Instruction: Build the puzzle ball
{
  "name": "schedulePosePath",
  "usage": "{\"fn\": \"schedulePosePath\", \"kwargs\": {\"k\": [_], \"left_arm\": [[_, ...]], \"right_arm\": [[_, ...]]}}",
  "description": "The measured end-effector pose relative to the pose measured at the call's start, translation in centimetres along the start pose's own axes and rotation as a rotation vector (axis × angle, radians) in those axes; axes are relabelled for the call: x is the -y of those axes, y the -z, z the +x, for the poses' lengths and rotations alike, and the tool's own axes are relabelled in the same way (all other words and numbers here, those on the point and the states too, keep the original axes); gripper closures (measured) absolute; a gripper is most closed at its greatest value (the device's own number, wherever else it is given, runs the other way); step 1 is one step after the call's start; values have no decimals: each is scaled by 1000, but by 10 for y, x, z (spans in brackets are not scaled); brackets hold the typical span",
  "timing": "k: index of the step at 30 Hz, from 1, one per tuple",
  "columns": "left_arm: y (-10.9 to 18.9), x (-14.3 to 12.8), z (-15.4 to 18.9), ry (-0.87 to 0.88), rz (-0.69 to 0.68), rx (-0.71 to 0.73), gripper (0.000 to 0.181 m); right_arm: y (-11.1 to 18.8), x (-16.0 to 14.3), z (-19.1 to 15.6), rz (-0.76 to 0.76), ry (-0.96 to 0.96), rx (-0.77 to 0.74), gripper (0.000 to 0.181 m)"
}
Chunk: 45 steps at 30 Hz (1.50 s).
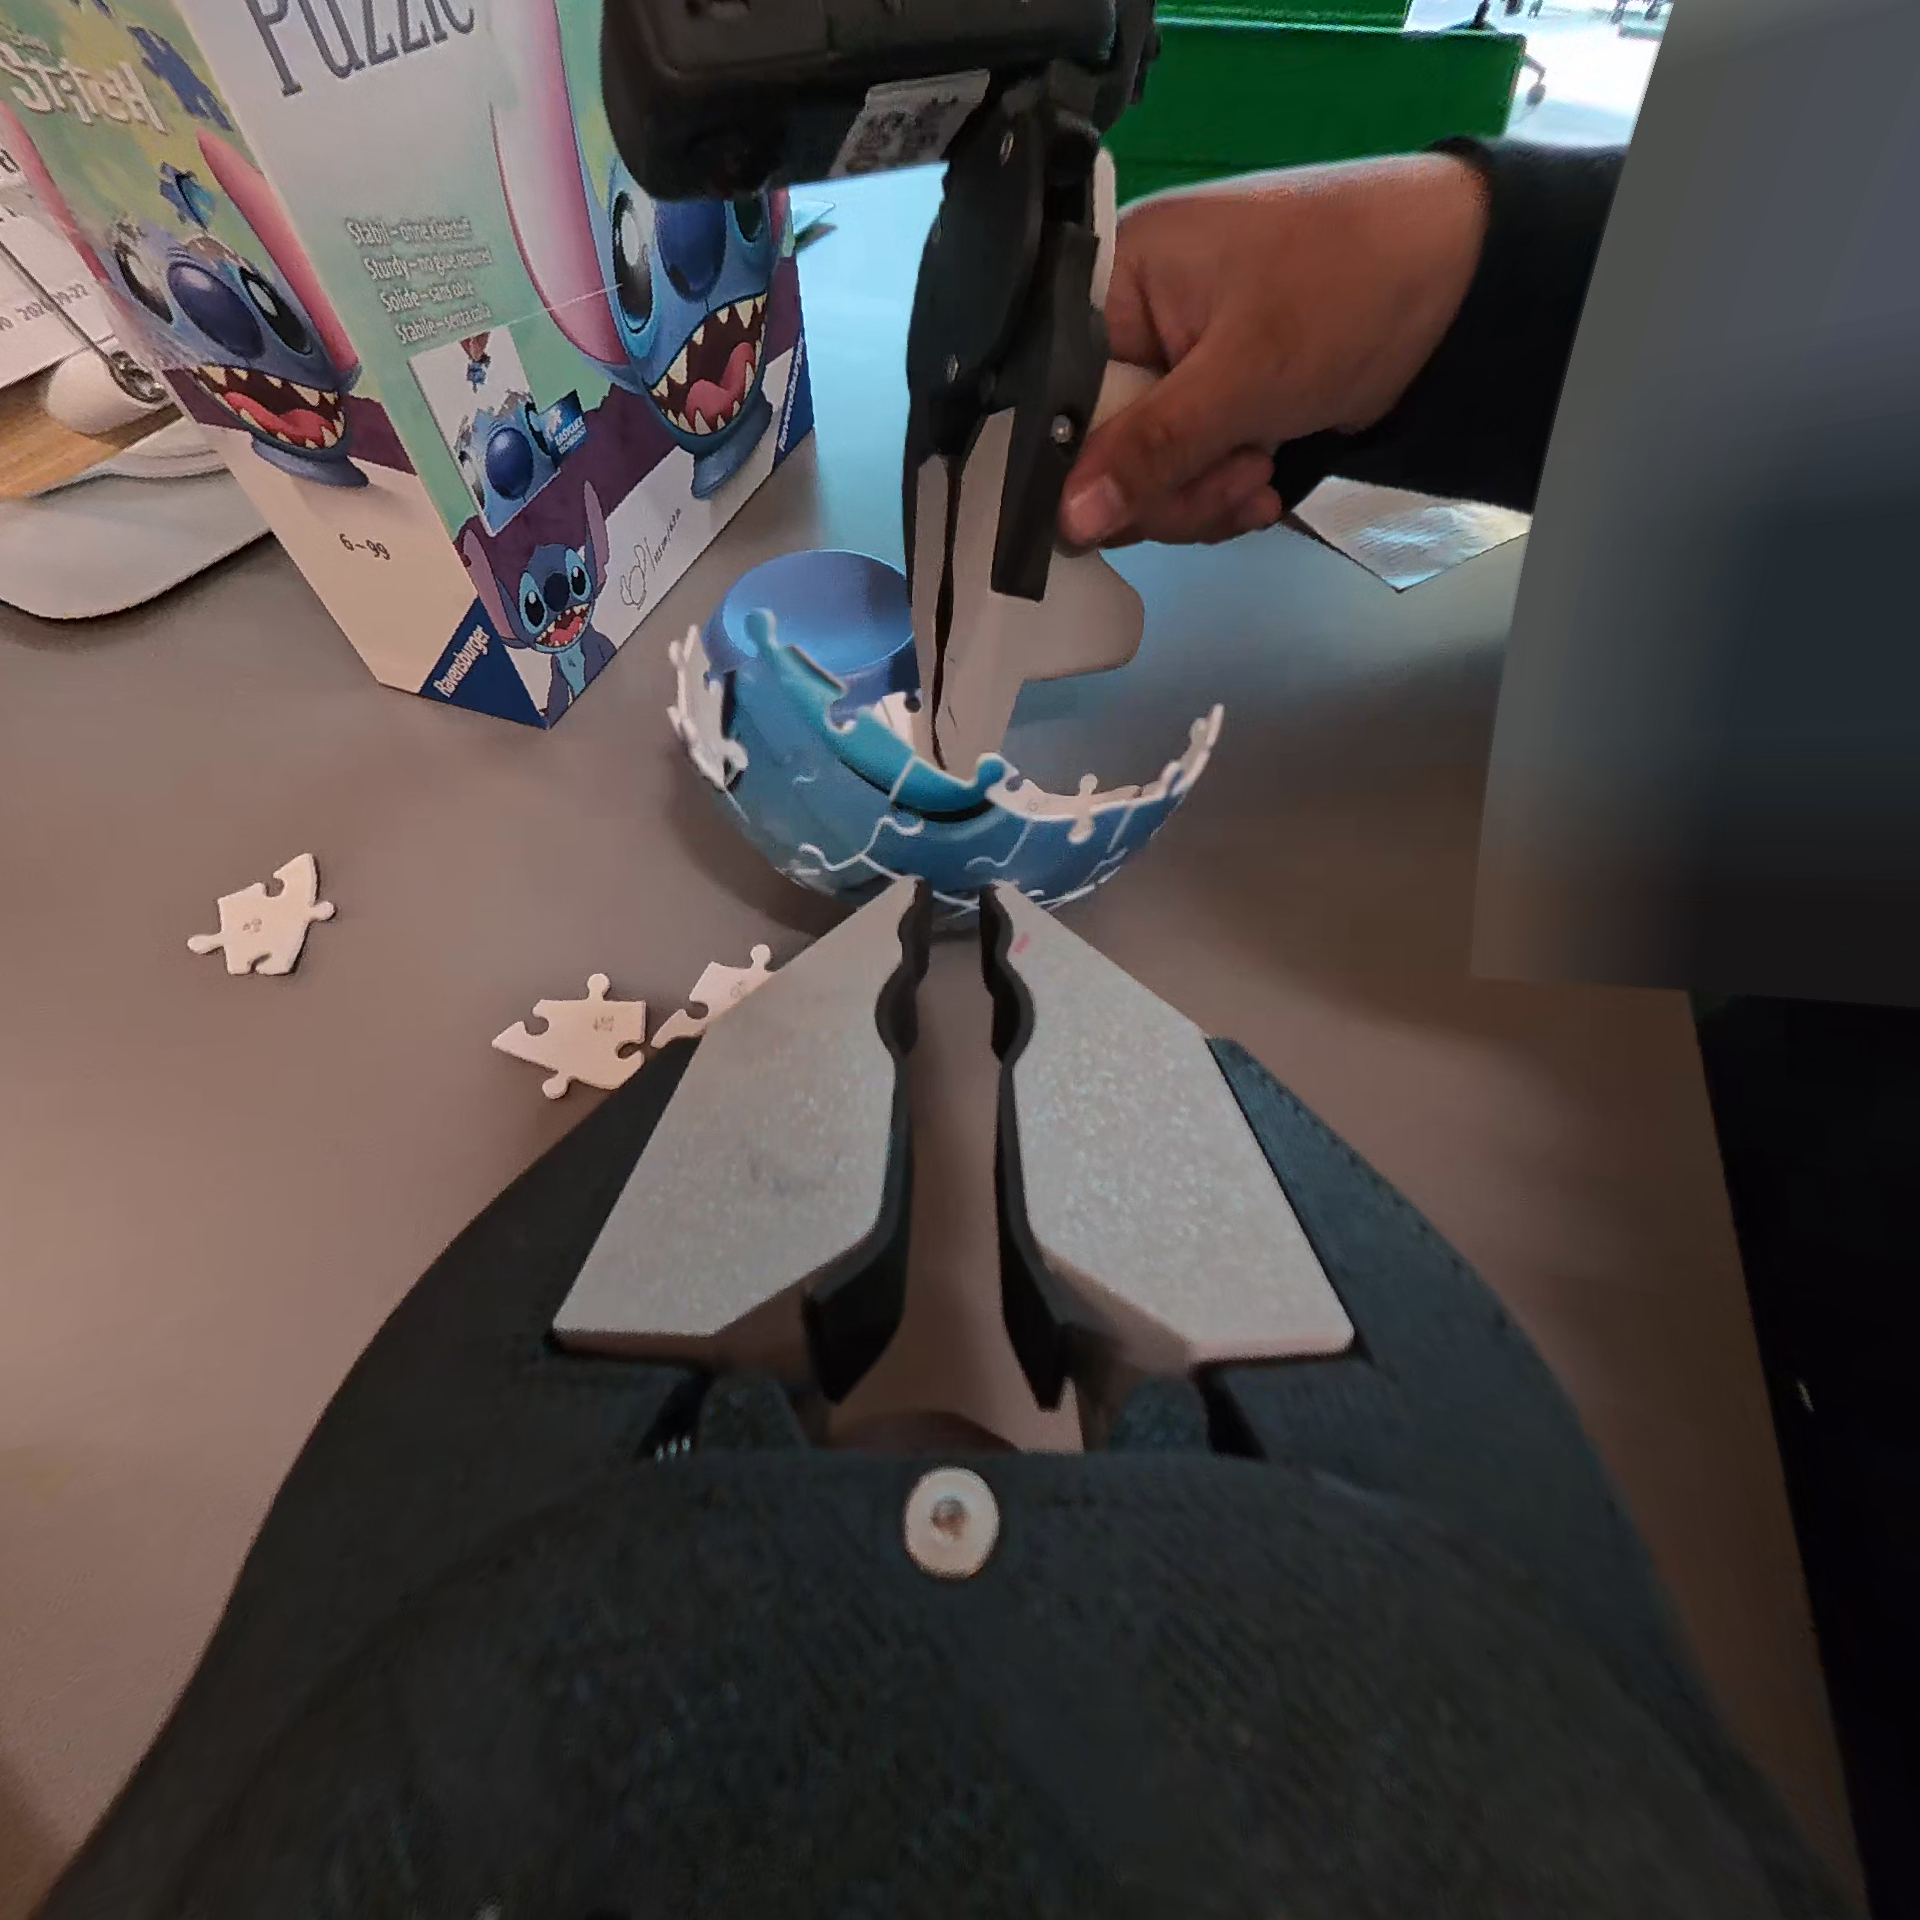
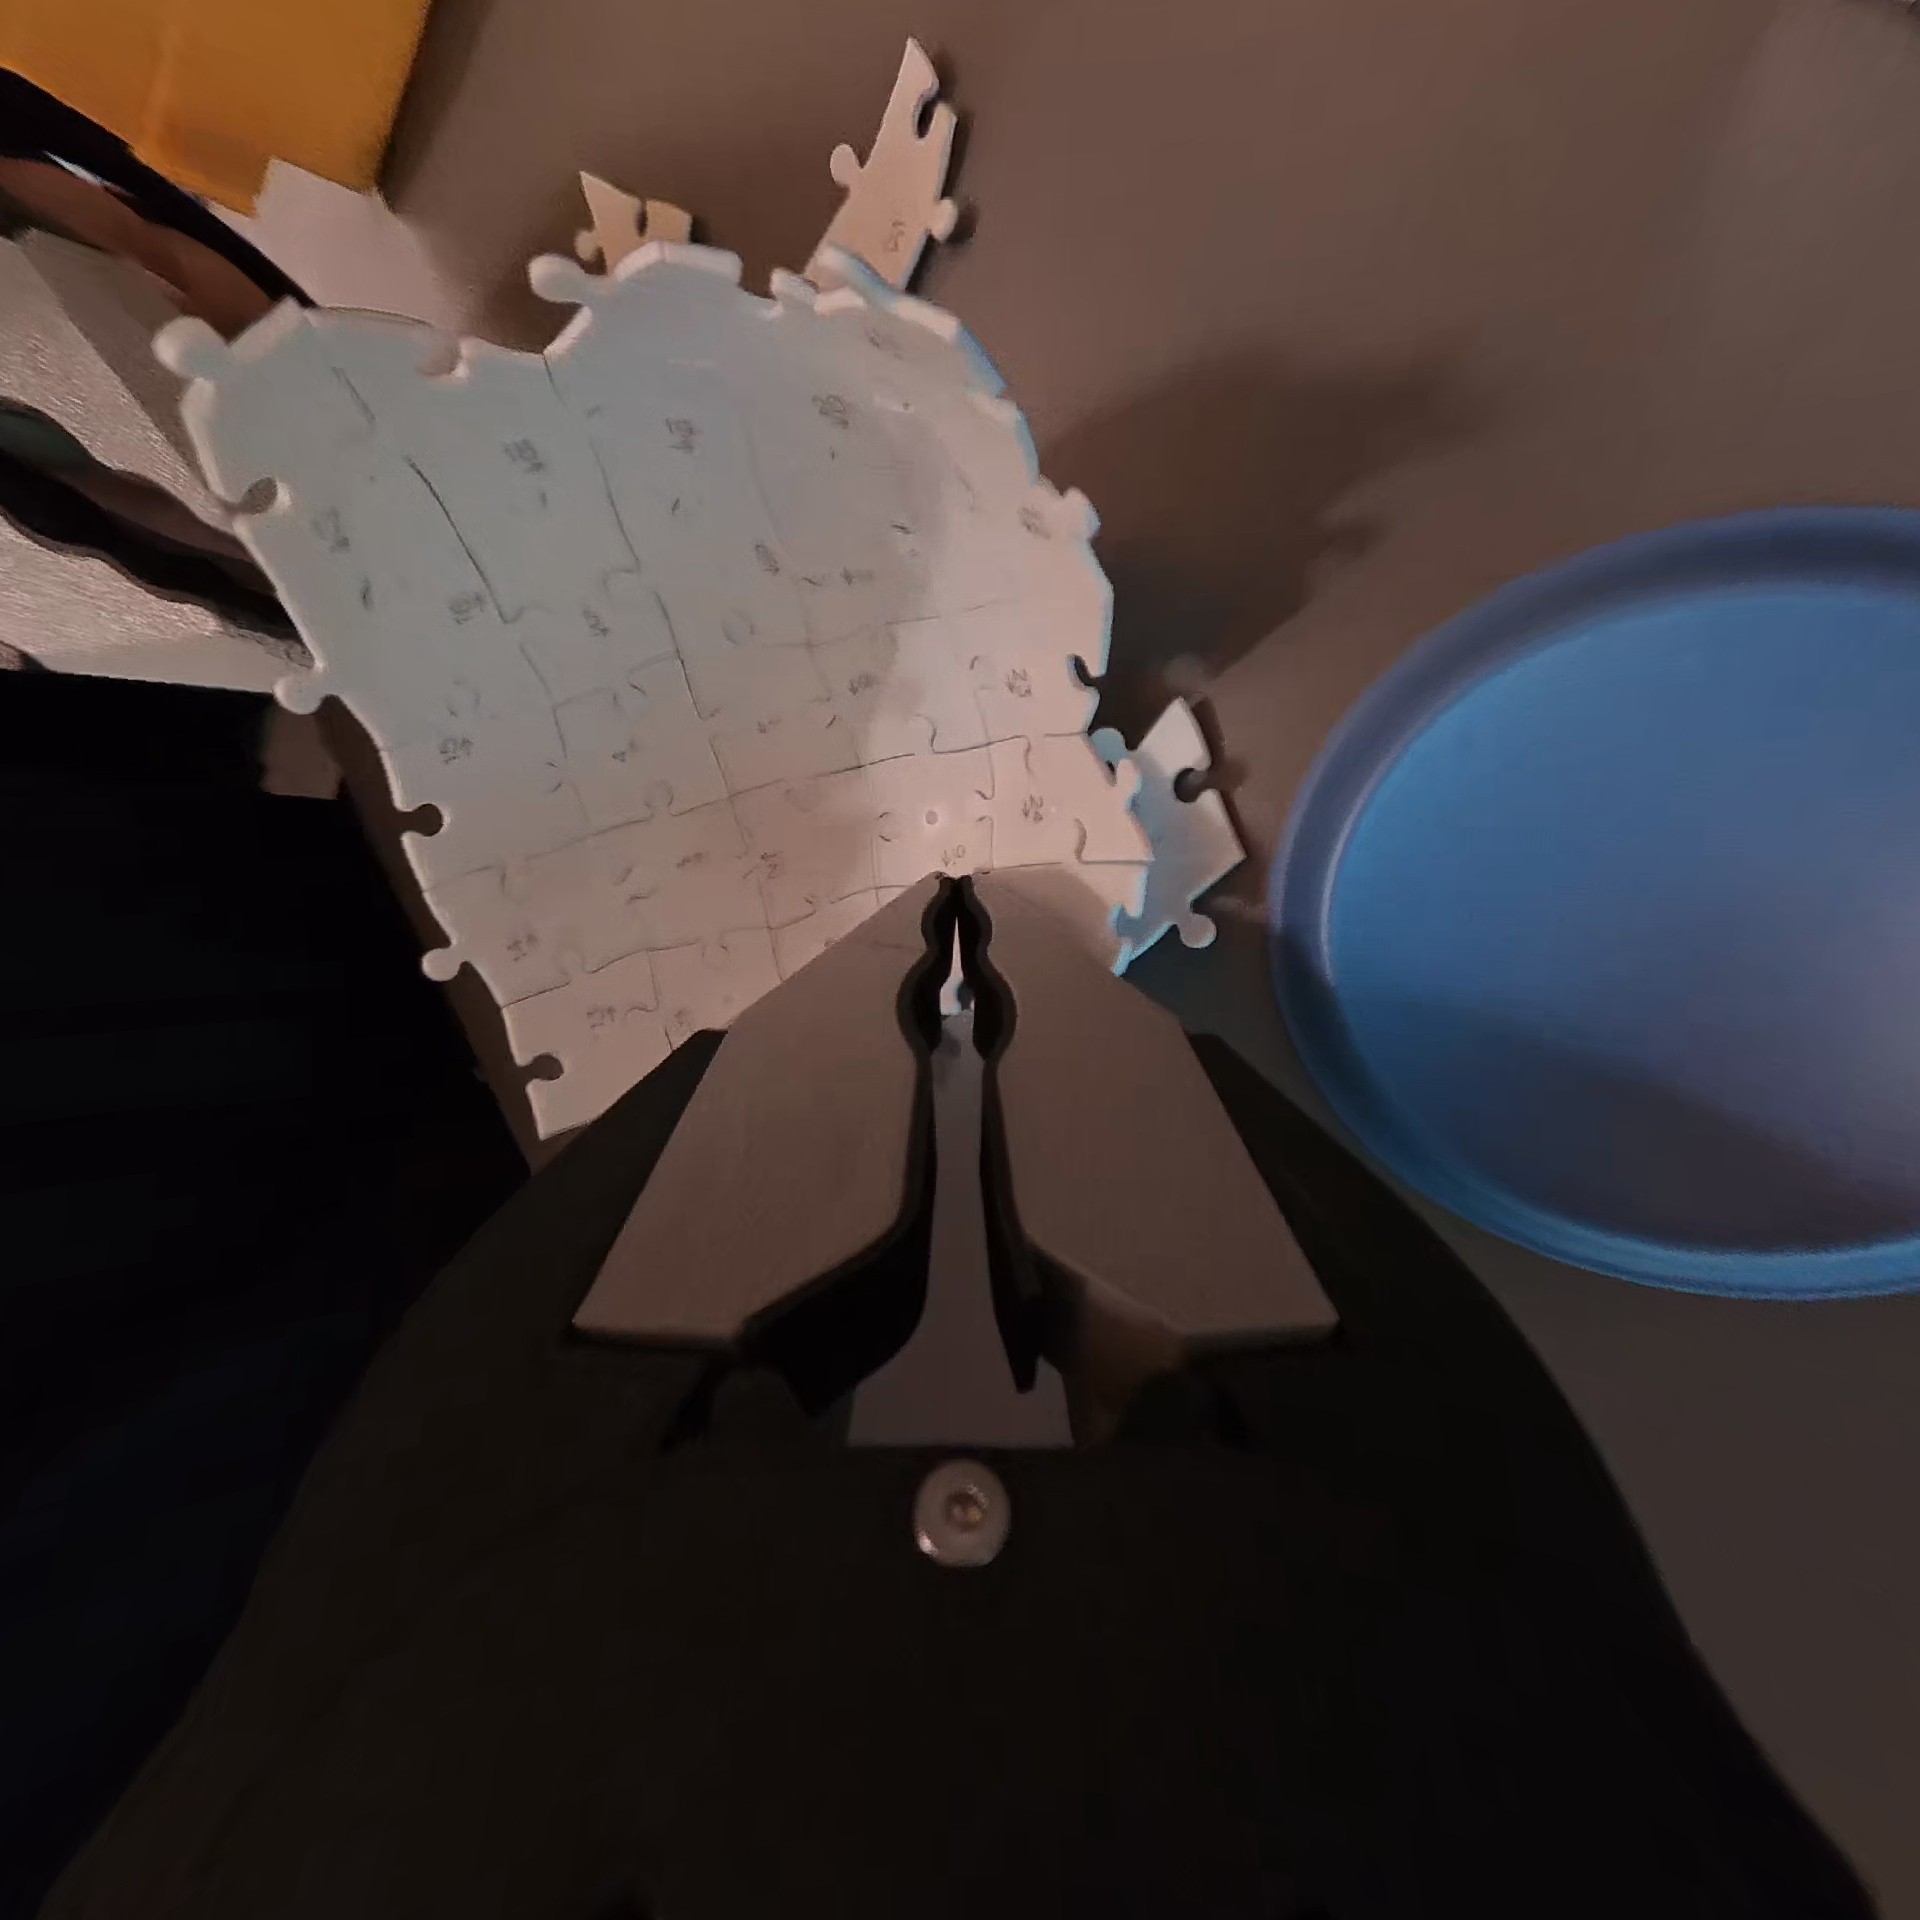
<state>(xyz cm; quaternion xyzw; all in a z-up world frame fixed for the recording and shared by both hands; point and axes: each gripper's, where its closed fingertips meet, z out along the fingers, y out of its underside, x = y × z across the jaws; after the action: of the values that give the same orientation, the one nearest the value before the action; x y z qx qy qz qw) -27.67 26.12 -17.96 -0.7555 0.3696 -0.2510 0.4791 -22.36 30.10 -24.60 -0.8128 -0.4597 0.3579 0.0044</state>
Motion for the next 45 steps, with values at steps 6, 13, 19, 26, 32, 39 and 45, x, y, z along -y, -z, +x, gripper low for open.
{"fn": "schedulePosePath", "kwargs": {"k": [6,13,19,26,32,39,45], "left_arm": [[-4,2,3,-1,-3,-15,174],[-8,4,8,-11,-10,-21,174],[-13,2,8,19,-27,-28,173],[-20,-1,8,49,-51,-33,170],[-25,2,13,49,-61,-50,171],[-29,-5,12,66,-85,-40,171],[-28,-10,8,100,-86,-35,170]], "right_arm": [[4,1,1,105,-177,267,181],[6,2,1,136,-220,379,181],[4,2,-2,203,-237,414,181],[4,3,-2,253,-300,411,181],[4,4,-2,268,-360,399,181],[1,3,0,386,-200,180,181],[0,3,0,426,-166,93,181]]}}
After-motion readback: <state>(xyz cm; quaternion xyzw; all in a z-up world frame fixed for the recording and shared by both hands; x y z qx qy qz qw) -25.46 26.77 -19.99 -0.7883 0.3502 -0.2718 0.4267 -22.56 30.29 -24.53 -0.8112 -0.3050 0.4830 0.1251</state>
